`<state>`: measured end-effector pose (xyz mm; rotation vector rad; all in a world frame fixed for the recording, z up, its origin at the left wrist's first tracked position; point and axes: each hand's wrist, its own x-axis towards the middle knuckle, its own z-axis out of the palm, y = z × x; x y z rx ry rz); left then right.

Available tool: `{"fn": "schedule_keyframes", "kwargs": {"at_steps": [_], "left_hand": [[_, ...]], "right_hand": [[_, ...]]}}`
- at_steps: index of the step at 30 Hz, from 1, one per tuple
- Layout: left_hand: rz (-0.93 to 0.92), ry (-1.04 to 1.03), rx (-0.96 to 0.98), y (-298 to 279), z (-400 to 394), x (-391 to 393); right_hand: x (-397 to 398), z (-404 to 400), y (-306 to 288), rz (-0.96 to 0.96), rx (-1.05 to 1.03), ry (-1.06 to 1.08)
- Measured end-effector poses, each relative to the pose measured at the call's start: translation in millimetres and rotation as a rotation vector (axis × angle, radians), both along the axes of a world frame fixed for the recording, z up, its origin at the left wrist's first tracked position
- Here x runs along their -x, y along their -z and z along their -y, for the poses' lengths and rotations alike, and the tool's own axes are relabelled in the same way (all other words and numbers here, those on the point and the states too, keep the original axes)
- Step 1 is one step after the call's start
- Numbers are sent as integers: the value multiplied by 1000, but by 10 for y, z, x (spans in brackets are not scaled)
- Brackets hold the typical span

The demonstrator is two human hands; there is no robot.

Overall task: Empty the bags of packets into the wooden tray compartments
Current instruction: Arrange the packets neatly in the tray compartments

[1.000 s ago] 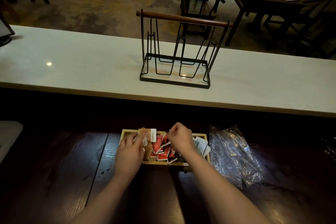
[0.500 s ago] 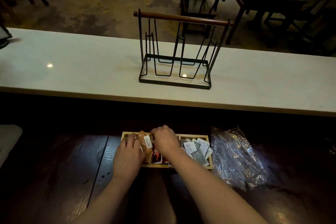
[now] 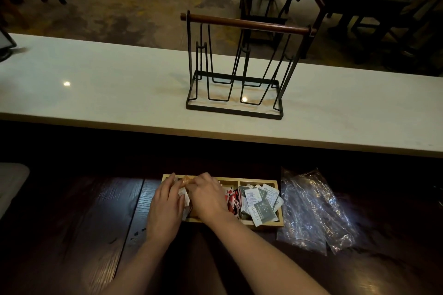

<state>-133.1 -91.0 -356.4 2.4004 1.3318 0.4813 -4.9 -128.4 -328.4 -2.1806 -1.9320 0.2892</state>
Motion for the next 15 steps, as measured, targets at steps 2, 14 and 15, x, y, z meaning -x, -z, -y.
{"fn": "schedule_keyframes", "kwargs": {"at_steps": [2, 14, 15], "left_hand": [[13, -18, 22, -16, -6, -12], [-238, 45, -55, -81, -107, -165], [-264, 27, -55, -89, -113, -197]], "right_hand": [[7, -13, 39, -6, 43, -45], [-250, 271, -380, -63, 210, -33], [-206, 299, -371, 2, 239, -48]]}}
